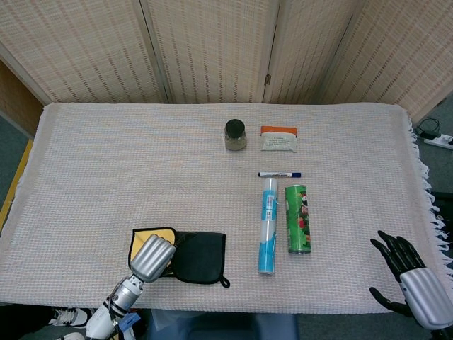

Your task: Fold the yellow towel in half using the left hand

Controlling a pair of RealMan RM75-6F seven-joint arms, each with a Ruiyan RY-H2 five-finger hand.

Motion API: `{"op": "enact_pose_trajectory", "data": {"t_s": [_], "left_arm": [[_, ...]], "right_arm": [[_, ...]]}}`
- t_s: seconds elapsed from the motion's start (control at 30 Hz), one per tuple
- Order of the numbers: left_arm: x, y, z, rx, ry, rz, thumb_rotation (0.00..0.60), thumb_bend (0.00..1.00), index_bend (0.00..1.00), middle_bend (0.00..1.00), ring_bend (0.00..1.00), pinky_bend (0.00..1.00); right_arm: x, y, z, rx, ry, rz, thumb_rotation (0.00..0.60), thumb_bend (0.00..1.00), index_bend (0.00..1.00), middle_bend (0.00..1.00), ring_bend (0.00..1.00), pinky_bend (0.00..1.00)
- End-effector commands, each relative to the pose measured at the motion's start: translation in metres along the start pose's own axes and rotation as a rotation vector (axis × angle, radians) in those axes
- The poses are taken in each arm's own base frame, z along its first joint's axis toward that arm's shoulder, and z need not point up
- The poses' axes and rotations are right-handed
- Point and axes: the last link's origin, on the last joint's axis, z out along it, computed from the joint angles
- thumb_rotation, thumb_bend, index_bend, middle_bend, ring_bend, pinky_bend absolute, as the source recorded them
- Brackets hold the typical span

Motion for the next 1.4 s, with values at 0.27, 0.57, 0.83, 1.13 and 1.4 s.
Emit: {"op": "enact_pose_trajectory", "data": {"t_s": [0.27, 0.57, 0.83, 1.13, 1.4], "left_arm": [[-0.016, -0.018, 0.038, 0.032, -0.057, 0.063, 0.600, 0.51, 0.37, 1.00, 1.00, 1.00], [-0.024, -0.028, 0.052, 0.047, -0.058, 0.129, 0.600, 0.47, 0.37, 1.00, 1.00, 1.00], [-0.014, -0.039, 0.052, 0.033, -0.099, 0.197, 0.600, 0.47, 0.37, 1.00, 1.00, 1.00], [-0.002, -0.054, 0.049, 0.026, -0.170, 0.283, 0.600, 0.47, 0.37, 1.00, 1.00, 1.00], [-0.004, -0.061, 0.054, 0.011, -0.231, 0.322, 0.600, 0.47, 0.37, 1.00, 1.00, 1.00]], "right_arm": [[-0.002, 0.002, 0.002, -0.012, -0.015, 0.004, 0.600, 0.31, 0.00, 0.00, 0.00, 0.00], [-0.003, 0.005, 0.005, -0.023, -0.026, 0.007, 0.600, 0.31, 0.00, 0.00, 0.00, 0.00], [-0.003, 0.006, 0.006, -0.032, -0.031, 0.009, 0.600, 0.31, 0.00, 0.00, 0.00, 0.00], [-0.006, 0.004, 0.007, -0.027, -0.046, 0.006, 0.600, 0.31, 0.00, 0.00, 0.00, 0.00], [-0.008, 0.004, 0.008, -0.032, -0.051, 0.003, 0.600, 0.31, 0.00, 0.00, 0.00, 0.00]]}}
